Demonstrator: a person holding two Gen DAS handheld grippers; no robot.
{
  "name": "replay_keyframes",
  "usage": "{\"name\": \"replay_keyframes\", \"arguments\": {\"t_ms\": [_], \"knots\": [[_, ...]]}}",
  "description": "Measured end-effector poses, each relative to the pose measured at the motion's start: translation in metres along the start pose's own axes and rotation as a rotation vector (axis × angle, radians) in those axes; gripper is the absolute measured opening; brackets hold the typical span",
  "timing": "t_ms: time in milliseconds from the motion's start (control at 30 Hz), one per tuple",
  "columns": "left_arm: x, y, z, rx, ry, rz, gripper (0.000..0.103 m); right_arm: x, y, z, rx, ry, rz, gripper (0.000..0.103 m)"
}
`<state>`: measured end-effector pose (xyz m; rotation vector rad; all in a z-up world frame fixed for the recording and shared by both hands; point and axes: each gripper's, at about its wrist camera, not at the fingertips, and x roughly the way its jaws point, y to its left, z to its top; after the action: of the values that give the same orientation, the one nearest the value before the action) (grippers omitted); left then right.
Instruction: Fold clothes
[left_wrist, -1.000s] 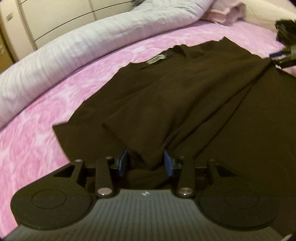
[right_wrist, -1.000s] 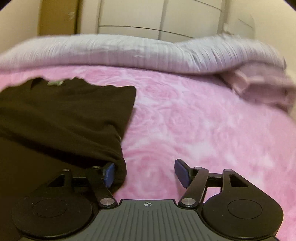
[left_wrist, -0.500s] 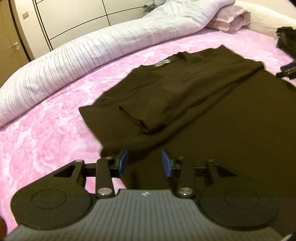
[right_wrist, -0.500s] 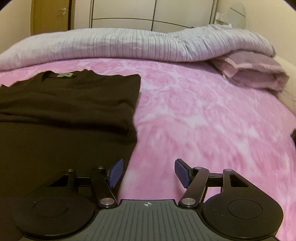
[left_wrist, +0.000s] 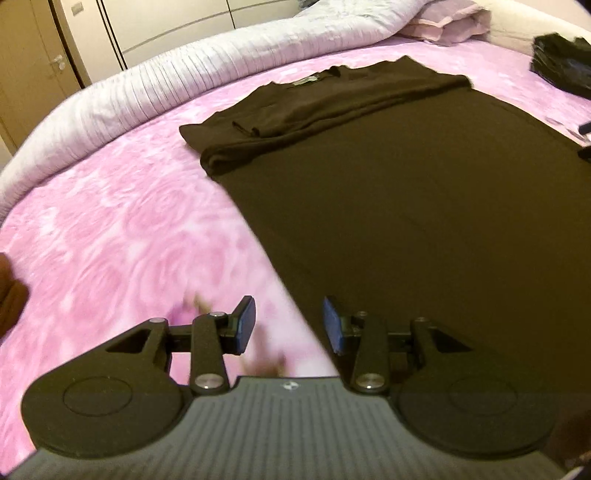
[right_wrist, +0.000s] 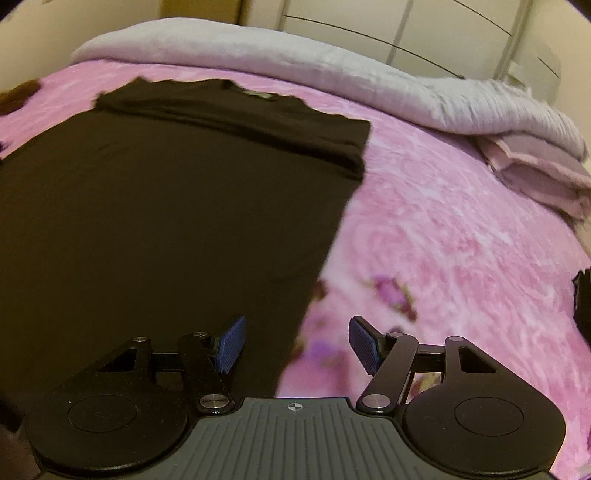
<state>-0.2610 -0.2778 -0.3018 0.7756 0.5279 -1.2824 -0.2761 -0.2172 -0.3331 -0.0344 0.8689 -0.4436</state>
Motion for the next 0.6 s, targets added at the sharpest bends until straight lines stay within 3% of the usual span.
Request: {"name": "replay_keyframes", "arguments": {"t_ms": [167,233,300,367,433,533,600], "knots": [[-0.057,-0.049,-0.041,0.171,-0.064,-0.025,0.040,-0.038,0.043,-0.021,-0.097,-0.088,0.116,0.065],[-0.074,-0.072,-0.057,0.271,-0.101,-0.068,0.046,-0.051,0.064,-0.028,-0.151,-0.116,0.183,0.065],[-0.086,-0.096,-0.074,0.396,-0.135,-0.094,0.060,-0.058,0.086,-0.034,-0.233,-0.130,0.209,0.065],[-0.090,-0.119,-0.088,0.536,-0.153,-0.092,0.063,-0.064,0.107,-0.040,-0.322,-0.142,0.217,0.065],[-0.086,-0.139,-0.101,0.673,-0.151,-0.071,0.063,-0.064,0.123,-0.047,-0.401,-0.147,0.216,0.065],[-0.067,-0.158,-0.113,0.828,-0.128,0.028,0.057,-0.059,0.139,-0.056,-0.478,-0.131,0.203,0.065],[-0.060,-0.160,-0.110,0.825,-0.105,0.046,0.038,-0.056,0.142,-0.061,-0.497,-0.124,0.201,0.065]]}}
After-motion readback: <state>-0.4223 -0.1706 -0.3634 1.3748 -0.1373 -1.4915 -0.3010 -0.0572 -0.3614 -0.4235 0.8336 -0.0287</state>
